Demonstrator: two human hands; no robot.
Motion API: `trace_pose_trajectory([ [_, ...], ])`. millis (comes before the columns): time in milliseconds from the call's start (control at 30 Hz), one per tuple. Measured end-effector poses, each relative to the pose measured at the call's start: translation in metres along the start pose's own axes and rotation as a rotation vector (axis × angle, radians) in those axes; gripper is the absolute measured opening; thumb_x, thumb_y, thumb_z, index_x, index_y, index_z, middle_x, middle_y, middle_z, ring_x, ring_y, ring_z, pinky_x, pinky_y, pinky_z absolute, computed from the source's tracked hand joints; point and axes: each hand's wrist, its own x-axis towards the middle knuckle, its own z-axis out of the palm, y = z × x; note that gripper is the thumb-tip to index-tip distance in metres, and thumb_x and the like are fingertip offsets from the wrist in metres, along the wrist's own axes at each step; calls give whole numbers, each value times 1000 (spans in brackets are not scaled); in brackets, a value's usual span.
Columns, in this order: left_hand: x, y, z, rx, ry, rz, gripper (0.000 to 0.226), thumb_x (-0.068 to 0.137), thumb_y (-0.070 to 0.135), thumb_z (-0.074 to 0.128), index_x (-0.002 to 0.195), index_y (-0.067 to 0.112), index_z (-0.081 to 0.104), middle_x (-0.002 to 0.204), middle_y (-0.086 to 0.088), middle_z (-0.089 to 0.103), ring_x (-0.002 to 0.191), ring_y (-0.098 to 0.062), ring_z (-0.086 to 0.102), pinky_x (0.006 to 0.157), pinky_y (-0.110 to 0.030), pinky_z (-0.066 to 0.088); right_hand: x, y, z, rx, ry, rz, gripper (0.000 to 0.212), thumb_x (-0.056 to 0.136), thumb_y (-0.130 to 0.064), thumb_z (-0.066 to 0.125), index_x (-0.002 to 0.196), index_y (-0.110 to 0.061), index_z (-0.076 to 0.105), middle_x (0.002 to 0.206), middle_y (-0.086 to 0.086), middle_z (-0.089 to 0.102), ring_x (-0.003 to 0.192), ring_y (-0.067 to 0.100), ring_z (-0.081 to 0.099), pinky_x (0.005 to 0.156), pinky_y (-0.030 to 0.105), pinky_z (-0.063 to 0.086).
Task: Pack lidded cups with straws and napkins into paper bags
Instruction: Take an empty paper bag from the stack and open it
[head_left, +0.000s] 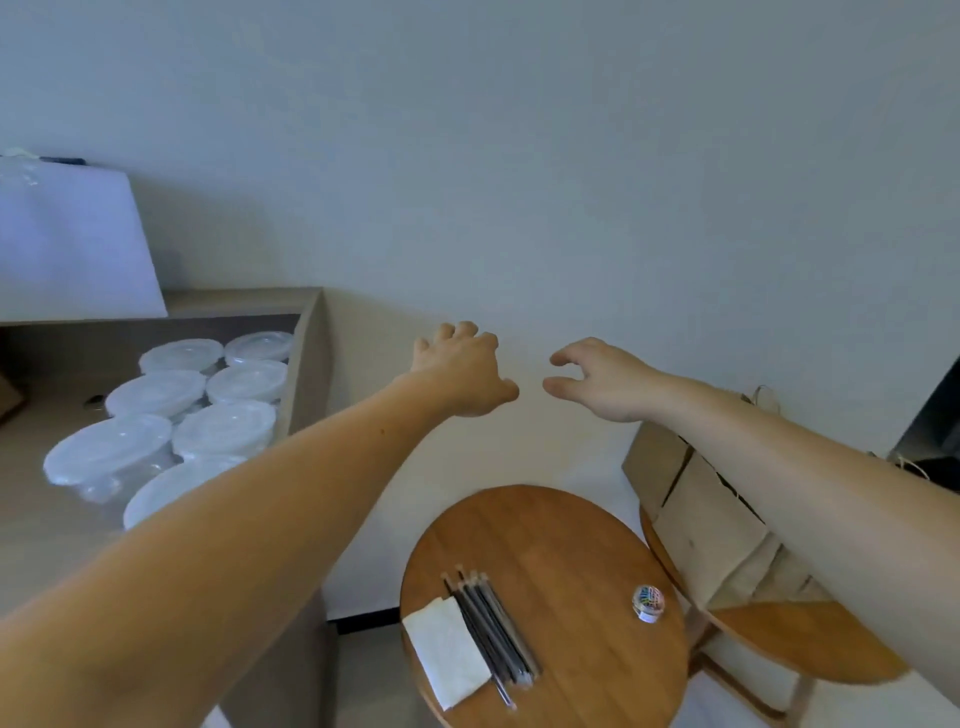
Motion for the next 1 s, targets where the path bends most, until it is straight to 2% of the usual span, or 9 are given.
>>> trace_pose_trajectory([
  [400,117,105,96,-43,-177,171,70,88,55,54,147,20,37,155,-7,30,141,-32,26,110,-51,28,16,151,15,72,-17,233,62,98,-52,49,147,-16,40,153,6,36,134,24,43,109,38,37],
  [467,140,125,107,-69,-194,226,70,89,54,54,148,20,36,155,-8,31,141,-33,26,111,-51,28,14,176,11,72,-3,253,53,98,-49,50,139,-16,51,140,4,49,123,21,51,101,37,42],
  [533,158,148,117,-99,-215,296,68,91,52,53,148,20,36,154,-8,31,140,-33,27,111,-51,29,7,201,8,84,47,297,35,97,-45,53,115,-17,64,112,1,61,100,19,60,84,35,46],
  [600,171,171,128,-130,-222,364,64,92,48,53,147,19,37,153,-9,33,139,-33,29,110,-51,30,0,227,8,65,88,394,37,96,-43,54,104,-8,64,98,6,63,91,27,61,78,37,47],
  [700,183,204,148,-185,-264,410,59,93,44,51,144,17,41,149,-10,38,137,-33,32,108,-50,32,-10,269,18,46,59,512,33,96,-46,53,87,-14,58,82,-1,57,80,23,58,66,33,42],
  [767,194,227,164,-183,-304,433,54,91,43,52,138,16,48,144,-11,42,132,-33,36,104,-50,35,-14,306,29,29,38,578,38,96,-47,53,111,-14,64,110,7,66,102,27,63,79,36,51],
  [833,204,242,181,-179,-324,457,49,89,43,52,131,16,51,136,-10,47,126,-33,40,100,-49,39,-17,332,42,3,34,650,55,96,-48,53,139,-13,51,137,6,57,119,23,57,91,32,49],
  [900,217,263,203,-181,-342,470,50,88,43,50,131,18,50,135,-10,48,125,-33,41,102,-52,40,-14,365,57,12,6,700,51,96,-47,54,135,-15,53,123,2,62,104,17,63,79,28,52],
  [1000,232,290,239,-172,-380,438,49,87,43,48,131,20,48,131,-9,51,120,-32,45,100,-52,44,-6,407,79,34,-93,735,36,94,-46,56,108,-13,56,88,0,60,77,14,62,68,31,56],
])
